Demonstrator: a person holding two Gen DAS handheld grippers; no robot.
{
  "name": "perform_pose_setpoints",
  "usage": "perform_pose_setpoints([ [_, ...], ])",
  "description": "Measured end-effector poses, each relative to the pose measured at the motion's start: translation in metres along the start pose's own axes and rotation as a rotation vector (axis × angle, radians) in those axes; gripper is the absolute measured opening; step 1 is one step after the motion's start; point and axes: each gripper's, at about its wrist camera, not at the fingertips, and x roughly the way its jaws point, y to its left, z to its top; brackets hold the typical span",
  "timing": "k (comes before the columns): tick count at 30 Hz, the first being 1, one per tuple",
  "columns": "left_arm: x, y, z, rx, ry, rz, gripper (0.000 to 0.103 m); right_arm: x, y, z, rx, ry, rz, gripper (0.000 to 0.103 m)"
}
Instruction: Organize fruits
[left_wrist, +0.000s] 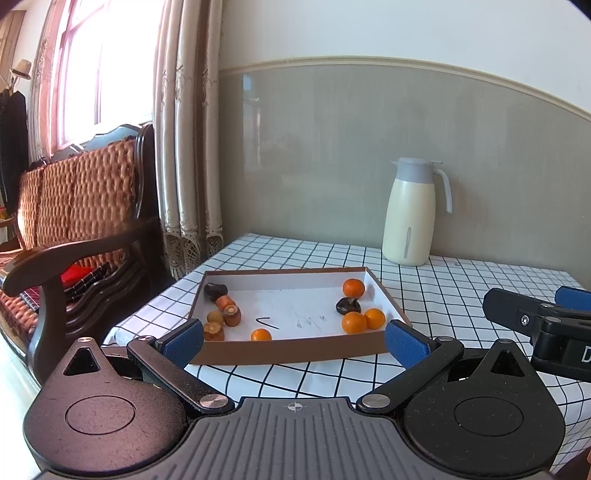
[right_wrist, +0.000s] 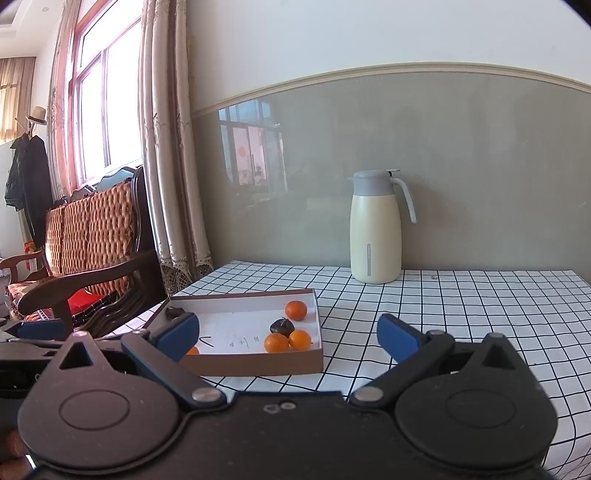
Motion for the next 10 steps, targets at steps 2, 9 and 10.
perform_pose_setpoints([
  [2, 0.004, 0.0, 0.0, -0.002, 0.003, -0.007, 0.103, 0.003, -0.001, 0.0, 0.003, 0.006, 0.001, 0.097],
  [9, 0.019, -0.001, -0.004, -0.027, -0.002, -0.034, 0.103, 0.018, -0.003, -0.002, 0.01, 0.033, 0.011, 0.097],
  [10, 0.023, -0.002, -0.004, -0.028, 0.003, -0.032, 0.103, 0.021, -0.004, -0.002, 0.013, 0.039, 0.01, 0.097],
])
